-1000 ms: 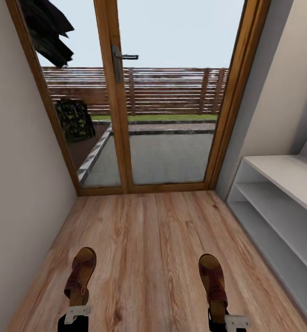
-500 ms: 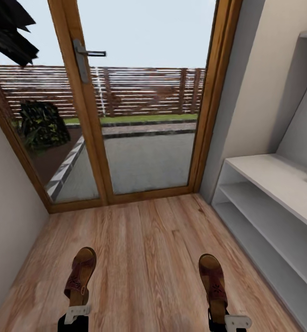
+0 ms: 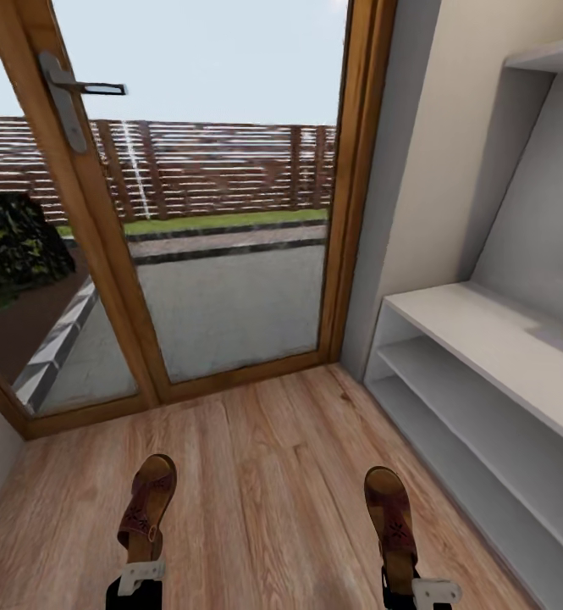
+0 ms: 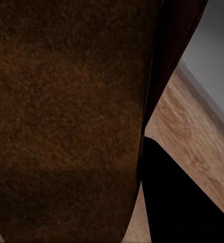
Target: Pick up the two gym shoes and the two sandals from the corridor floor and place them onto the hallstand (shoe rack) in the corridor, making sure they are on the rack and not on the floor. Arrange them so the two gym shoes are next to each other and the two sandals are next to each other.
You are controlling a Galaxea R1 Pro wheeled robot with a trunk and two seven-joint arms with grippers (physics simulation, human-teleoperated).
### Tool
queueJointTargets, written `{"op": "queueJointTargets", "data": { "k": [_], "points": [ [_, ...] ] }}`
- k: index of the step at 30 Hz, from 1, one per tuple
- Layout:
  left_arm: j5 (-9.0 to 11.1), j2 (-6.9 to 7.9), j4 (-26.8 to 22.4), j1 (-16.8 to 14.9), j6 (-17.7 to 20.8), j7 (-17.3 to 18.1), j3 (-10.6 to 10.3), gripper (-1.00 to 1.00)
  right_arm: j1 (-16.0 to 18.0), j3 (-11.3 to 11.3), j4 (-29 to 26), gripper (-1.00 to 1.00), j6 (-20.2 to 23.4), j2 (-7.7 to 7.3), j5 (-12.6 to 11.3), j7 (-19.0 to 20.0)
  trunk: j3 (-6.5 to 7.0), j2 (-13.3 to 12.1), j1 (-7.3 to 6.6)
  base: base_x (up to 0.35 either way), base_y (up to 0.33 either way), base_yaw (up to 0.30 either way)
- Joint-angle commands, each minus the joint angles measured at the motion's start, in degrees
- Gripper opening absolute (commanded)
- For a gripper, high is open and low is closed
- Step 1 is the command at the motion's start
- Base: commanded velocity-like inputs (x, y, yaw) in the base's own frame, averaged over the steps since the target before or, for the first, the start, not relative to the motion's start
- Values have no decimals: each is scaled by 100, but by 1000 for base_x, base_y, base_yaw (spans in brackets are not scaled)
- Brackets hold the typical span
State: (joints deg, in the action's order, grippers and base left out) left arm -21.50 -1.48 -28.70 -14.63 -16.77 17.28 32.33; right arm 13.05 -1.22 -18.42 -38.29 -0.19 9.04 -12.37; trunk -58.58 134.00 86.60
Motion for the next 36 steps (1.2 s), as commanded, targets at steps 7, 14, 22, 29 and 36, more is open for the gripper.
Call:
{"op": "queueJointTargets", "data": {
  "k": [7, 14, 22, 29, 36],
  "points": [
    [44, -3, -4, -4, -25, 39, 47, -100, 5, -10, 5, -100, -12, 1, 45, -37, -5, 2, 2, 304, 199, -263],
    [179, -1, -4, 12, -32, 46, 45, -100, 4, -10, 5, -100, -12, 1, 45, -37, -5, 2, 2, 279, 234, -263],
    [295, 2, -4, 241, -866, 35, 49, -100, 5, -10, 5, -100, -12, 1, 45, -37, -5, 2, 2, 235, 231, -263],
    [404, -2, -4, 331, -1191, 33, 45, -100, 5, -10, 5, -100, -12, 1, 45, -37, -5, 2, 2, 243, 236, -263],
    [409, -1, -4, 337, -1205, 28, 45, -100, 5, -10, 5, -100, -12, 1, 45, -37, -5, 2, 2, 240, 257, -263]
  ]
}}
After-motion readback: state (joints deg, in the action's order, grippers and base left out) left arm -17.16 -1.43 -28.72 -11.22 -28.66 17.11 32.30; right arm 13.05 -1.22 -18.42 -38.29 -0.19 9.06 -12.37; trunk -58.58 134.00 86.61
